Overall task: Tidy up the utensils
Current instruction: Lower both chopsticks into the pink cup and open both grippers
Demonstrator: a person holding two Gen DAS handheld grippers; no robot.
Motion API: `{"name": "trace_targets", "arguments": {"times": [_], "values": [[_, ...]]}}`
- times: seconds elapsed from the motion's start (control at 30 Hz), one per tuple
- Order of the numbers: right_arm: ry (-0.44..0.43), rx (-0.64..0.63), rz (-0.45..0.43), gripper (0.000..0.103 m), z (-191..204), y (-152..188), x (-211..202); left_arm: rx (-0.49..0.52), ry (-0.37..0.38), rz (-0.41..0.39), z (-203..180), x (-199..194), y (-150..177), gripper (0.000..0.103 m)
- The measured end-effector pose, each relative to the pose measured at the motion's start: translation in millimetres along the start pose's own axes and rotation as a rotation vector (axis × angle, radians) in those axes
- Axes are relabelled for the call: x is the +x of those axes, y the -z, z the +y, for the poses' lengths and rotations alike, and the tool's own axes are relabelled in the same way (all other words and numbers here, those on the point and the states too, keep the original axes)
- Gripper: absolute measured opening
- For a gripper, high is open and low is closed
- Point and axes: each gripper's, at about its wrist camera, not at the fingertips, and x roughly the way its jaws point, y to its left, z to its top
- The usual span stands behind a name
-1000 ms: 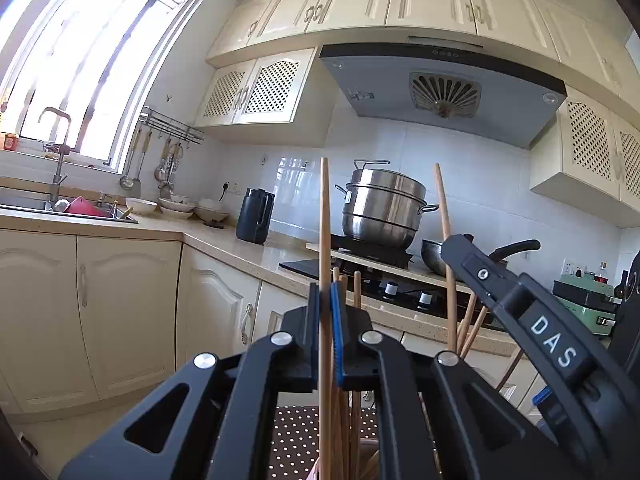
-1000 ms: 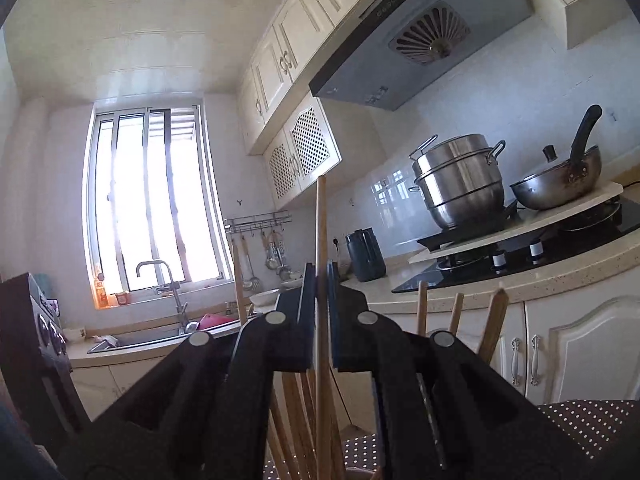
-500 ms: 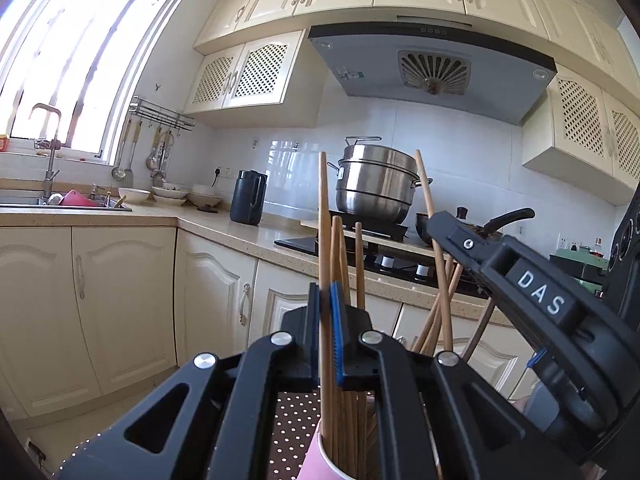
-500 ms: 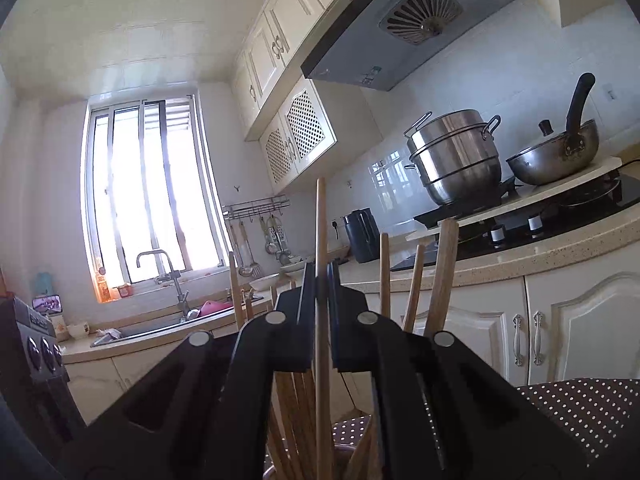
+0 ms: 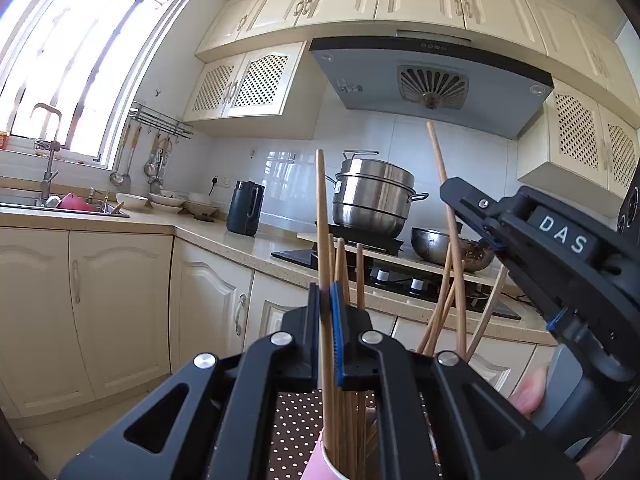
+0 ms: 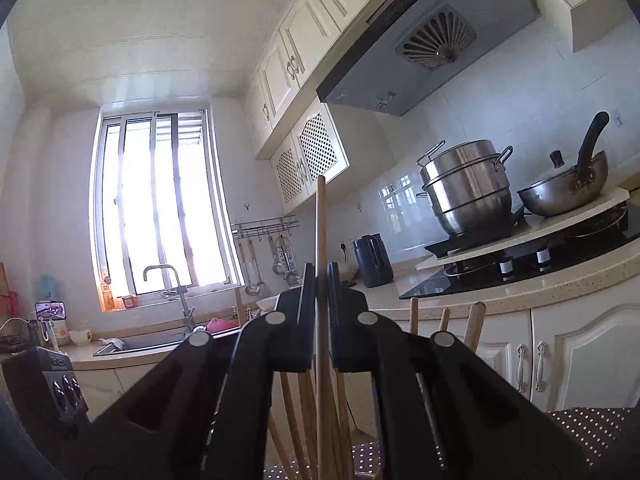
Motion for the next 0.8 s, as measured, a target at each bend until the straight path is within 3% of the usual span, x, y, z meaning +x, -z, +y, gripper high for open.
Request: {"name": "trace_targets", "arguments": {"times": [0.3,0.47,0.8], "values": [[0.01,-0.016,0.031,0.006,2.4,8.6,7.0,-0.003,0.013,-0.021,4.0,-4.0,-4.7,0.007],[0.066,-0.025,0.087,0.007,-6.9,17.7,4.1,0.012,0.023,-0.019,3.3,-4.1,-1.4,0.007],[0.068,-0.024,0.187,0.007,-11.7,32.5,-10.2,0.053,0.039,-0.01,-4.7,-14.2,5.7,0.007]]}}
